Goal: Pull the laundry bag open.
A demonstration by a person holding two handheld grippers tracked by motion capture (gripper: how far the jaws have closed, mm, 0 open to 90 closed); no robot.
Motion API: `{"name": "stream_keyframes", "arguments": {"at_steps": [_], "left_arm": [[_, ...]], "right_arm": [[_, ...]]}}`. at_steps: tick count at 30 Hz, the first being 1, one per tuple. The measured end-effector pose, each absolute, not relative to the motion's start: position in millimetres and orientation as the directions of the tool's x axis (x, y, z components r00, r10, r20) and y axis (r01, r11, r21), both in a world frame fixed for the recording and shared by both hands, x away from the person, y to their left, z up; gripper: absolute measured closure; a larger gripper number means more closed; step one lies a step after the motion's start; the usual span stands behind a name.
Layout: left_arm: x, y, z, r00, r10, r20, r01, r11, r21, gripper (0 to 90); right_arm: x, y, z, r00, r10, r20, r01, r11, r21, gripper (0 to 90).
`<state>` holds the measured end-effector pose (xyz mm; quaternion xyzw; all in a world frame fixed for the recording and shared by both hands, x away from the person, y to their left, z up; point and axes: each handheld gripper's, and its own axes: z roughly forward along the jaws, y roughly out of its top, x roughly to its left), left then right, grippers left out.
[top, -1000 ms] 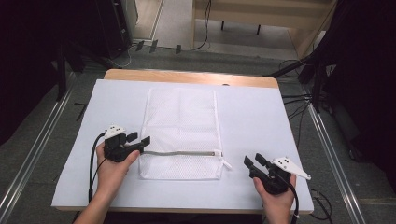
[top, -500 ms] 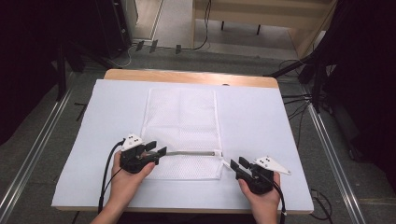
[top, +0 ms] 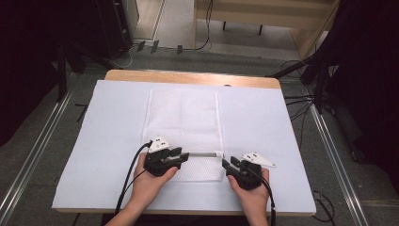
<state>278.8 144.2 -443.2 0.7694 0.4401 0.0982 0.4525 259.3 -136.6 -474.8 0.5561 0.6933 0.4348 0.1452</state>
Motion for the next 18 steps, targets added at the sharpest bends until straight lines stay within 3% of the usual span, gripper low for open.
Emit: {"name": "stream_keyframes", "arguments": {"at_steps": [9,18], "left_arm": [[276.8,145.8,-443.6,0.601,0.759,-0.248,0.590,-0.213,0.779,61.9],[275.1,147.8,-442.3,0.602,0.757,-0.252,0.590,-0.210,0.779,62.1]], "right_arm": [[263.5,-108.5,-483.8,-0.325,0.932,0.161,0.650,0.097,0.754,58.4],[248.9,-93.8,-483.1,-0.260,0.962,0.087,0.651,0.109,0.751,66.8]]}}
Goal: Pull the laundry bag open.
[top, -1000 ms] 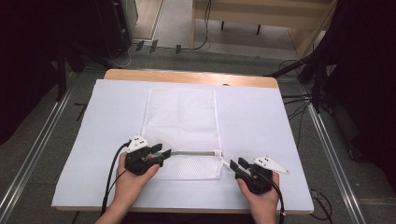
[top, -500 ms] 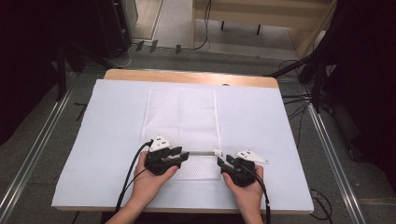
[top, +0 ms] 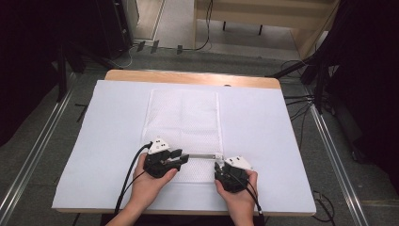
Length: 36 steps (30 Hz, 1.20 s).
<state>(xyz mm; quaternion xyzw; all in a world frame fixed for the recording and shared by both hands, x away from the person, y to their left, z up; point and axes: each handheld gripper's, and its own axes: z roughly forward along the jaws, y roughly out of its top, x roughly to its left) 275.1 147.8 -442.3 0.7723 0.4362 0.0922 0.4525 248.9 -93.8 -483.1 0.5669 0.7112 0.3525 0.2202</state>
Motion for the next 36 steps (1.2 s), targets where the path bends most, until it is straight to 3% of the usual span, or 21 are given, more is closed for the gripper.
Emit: {"name": "stream_keyframes", "arguments": {"at_steps": [3,6,12,19,36], "left_arm": [[275.5,145.0,-442.7,0.603,0.754,-0.261,0.594,-0.206,0.777,62.3],[275.4,139.6,-443.3,0.614,0.744,-0.264,0.596,-0.217,0.773,62.3],[276.6,124.5,-442.8,0.628,0.729,-0.272,0.597,-0.227,0.770,61.9],[285.6,103.9,-437.7,0.627,0.717,-0.303,0.611,-0.211,0.763,61.4],[314.5,93.8,-450.4,0.549,0.730,-0.408,0.730,-0.180,0.659,58.8]], "right_arm": [[247.8,-91.9,-484.1,-0.236,0.971,0.050,0.641,0.117,0.758,76.8],[250.6,-96.7,-484.2,-0.249,0.965,0.087,0.645,0.098,0.758,89.5],[251.5,-107.5,-478.6,-0.299,0.935,0.190,0.619,0.039,0.785,90.0],[242.5,-100.3,-461.7,-0.377,0.916,0.137,0.513,0.083,0.855,90.0],[240.1,-98.1,-455.7,-0.401,0.910,0.107,0.485,0.111,0.868,90.0]]}}
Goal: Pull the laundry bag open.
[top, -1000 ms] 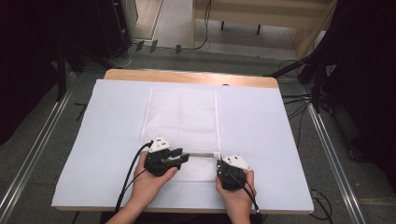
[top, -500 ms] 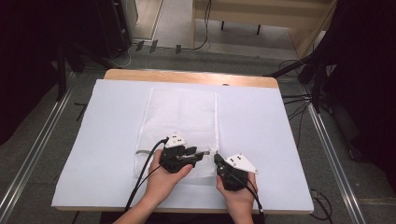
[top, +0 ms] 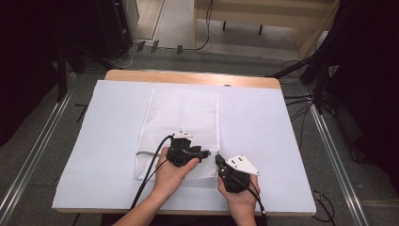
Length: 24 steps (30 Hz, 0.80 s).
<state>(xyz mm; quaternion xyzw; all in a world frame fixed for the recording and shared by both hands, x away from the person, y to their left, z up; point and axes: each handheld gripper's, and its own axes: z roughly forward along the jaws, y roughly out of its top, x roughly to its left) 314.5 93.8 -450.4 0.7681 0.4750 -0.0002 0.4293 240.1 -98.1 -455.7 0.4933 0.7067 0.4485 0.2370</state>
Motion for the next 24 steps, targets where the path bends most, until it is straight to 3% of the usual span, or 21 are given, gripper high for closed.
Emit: {"name": "stream_keyframes", "arguments": {"at_steps": [6,16,24], "left_arm": [[320.3,96.2,-457.1,0.534,0.696,-0.479,0.774,-0.175,0.608,52.3],[325.9,101.3,-461.1,0.466,0.608,-0.643,0.849,-0.103,0.518,61.9],[323.6,106.4,-456.3,0.462,0.581,-0.670,0.857,-0.097,0.507,69.2]], "right_arm": [[239.9,-97.0,-454.4,-0.409,0.907,0.104,0.476,0.115,0.872,90.0],[239.1,-96.6,-454.0,-0.413,0.905,0.102,0.470,0.116,0.875,90.0],[239.6,-97.8,-455.7,-0.405,0.910,0.093,0.472,0.121,0.874,90.0]]}}
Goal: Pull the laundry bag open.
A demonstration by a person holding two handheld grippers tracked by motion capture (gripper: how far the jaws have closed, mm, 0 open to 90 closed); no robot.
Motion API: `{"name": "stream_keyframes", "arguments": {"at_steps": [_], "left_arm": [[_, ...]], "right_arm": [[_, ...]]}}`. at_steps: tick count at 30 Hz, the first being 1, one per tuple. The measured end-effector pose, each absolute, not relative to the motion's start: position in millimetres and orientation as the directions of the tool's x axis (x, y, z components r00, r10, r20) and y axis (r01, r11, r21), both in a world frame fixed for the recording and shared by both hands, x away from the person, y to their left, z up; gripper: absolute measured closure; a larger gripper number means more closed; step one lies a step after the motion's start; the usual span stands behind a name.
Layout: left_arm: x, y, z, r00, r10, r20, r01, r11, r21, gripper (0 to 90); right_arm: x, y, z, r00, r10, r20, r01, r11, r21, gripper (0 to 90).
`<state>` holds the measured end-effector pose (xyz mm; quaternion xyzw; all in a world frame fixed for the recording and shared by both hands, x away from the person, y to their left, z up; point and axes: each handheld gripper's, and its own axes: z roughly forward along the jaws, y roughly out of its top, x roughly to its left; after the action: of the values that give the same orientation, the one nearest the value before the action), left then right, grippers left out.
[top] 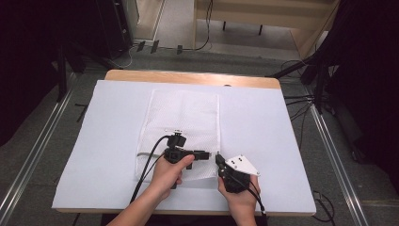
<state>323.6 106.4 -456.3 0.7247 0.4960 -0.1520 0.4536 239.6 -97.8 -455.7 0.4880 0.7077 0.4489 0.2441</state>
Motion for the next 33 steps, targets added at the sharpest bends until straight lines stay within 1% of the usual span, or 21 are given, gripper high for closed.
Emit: {"name": "stream_keyframes", "arguments": {"at_steps": [9,12,14,19,22,24,33], "left_arm": [[326.7,103.0,-464.6,0.457,0.600,-0.656,0.862,-0.118,0.492,80.4],[329.0,103.8,-467.3,0.460,0.579,-0.673,0.865,-0.122,0.486,83.3],[328.3,104.8,-466.2,0.471,0.573,-0.670,0.859,-0.125,0.497,87.8],[326.0,106.8,-461.6,0.497,0.580,-0.645,0.842,-0.143,0.520,88.3],[326.1,111.3,-459.5,0.499,0.579,-0.645,0.840,-0.141,0.524,88.3],[326.3,115.3,-458.6,0.499,0.576,-0.648,0.841,-0.139,0.523,88.3],[323.9,119.7,-458.7,0.521,0.598,-0.609,0.823,-0.164,0.543,88.3]], "right_arm": [[238.4,-94.3,-456.8,-0.414,0.906,0.086,0.472,0.133,0.872,90.0],[238.3,-94.0,-457.4,-0.415,0.905,0.091,0.477,0.132,0.869,90.0],[238.5,-94.7,-458.1,-0.411,0.907,0.089,0.482,0.133,0.866,90.0],[237.8,-96.8,-456.9,-0.391,0.917,0.083,0.487,0.130,0.864,90.0],[237.3,-96.8,-456.6,-0.385,0.920,0.071,0.489,0.138,0.861,90.0],[237.3,-96.1,-456.9,-0.385,0.921,0.059,0.487,0.149,0.861,90.0],[235.8,-91.8,-456.9,-0.395,0.918,0.046,0.484,0.166,0.859,90.0]]}}
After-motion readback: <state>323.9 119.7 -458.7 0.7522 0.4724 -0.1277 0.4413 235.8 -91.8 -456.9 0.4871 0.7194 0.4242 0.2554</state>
